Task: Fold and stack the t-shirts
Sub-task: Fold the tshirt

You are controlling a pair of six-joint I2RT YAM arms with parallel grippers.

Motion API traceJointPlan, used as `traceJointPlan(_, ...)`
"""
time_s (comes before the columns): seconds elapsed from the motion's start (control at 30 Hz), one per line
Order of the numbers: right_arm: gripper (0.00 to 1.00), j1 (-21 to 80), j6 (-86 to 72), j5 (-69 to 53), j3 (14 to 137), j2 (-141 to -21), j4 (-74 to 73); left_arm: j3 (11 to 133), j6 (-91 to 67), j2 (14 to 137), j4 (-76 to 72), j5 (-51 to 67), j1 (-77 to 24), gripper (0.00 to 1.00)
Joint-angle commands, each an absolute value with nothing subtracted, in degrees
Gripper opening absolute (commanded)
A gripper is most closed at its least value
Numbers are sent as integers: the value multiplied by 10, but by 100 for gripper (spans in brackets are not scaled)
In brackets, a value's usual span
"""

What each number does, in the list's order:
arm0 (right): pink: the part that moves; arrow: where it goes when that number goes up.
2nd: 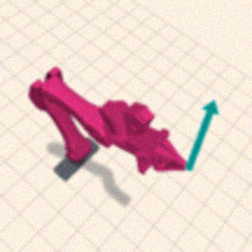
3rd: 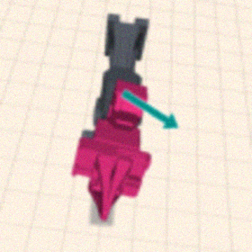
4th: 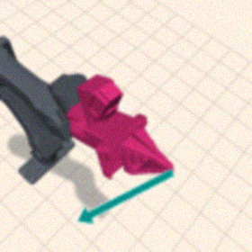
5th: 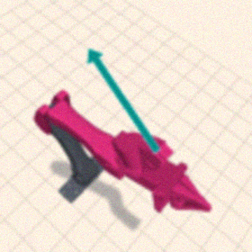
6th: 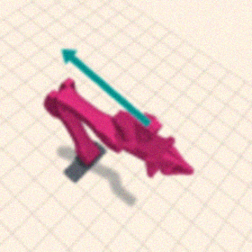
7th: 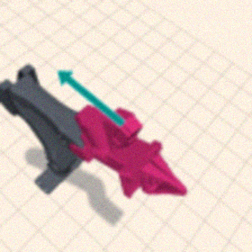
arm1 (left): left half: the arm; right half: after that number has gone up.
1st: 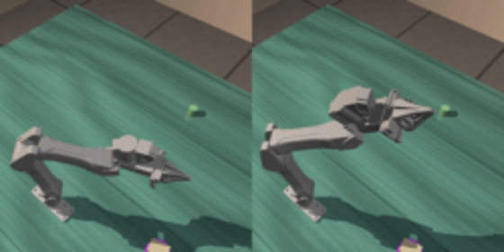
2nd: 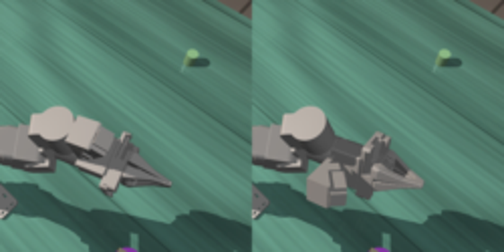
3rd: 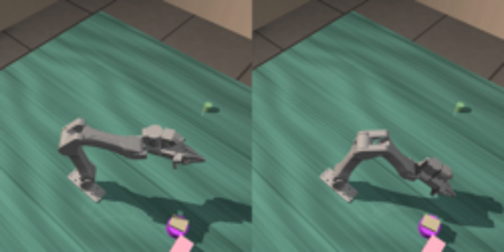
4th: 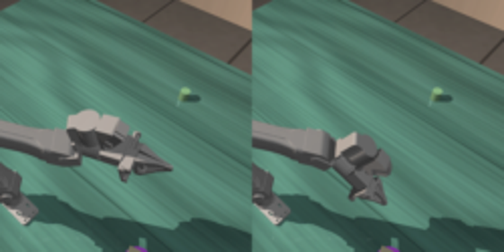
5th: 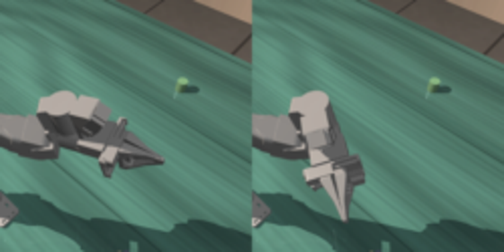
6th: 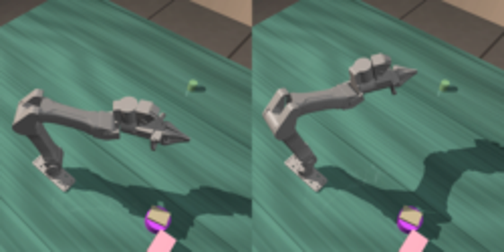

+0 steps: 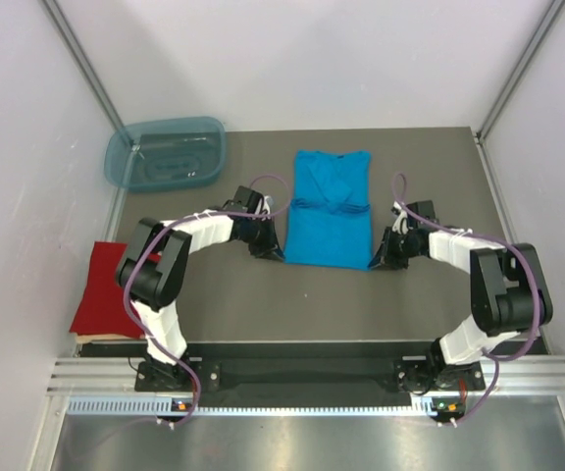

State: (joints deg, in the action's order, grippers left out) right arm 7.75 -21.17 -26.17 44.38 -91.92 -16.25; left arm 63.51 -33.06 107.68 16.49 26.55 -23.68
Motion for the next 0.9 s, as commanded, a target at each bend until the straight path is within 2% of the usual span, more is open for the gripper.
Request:
traceJointPlan(0.0,0,81,-227,-215,401,-870,-198,609,-321,1024,226,202,-244,0)
traceJointPlan(0.37,0,105,-269,-184,311,-747,-223,508,-376,969,210,214,-287,0)
traceJointPlan(0.4,0,109,-279,-177,306,-730,-226,494,-385,955,210,214,-288,1)
traceJointPlan(0.43,1,113,-283,-174,302,-721,-229,486,-393,947,206,219,-289,10)
traceJointPlan(0.47,5,115,-286,-172,295,-707,-230,480,-407,937,203,221,-288,15)
traceJointPlan(0.5,16,114,-290,-162,295,-701,-239,476,-411,921,203,224,-288,20)
traceJointPlan(0.53,20,114,-289,-156,296,-696,-243,480,-413,915,207,225,-288,27)
traceJointPlan(0.7,39,114,-287,-104,348,-676,-293,575,-385,909,276,200,-286,33)
traceJointPlan(0.8,38,114,-284,-84,395,-671,-321,620,-376,920,268,206,-285,33)
traceJointPlan(0.87,30,115,-280,-85,430,-690,-316,639,-378,936,239,226,-285,31)
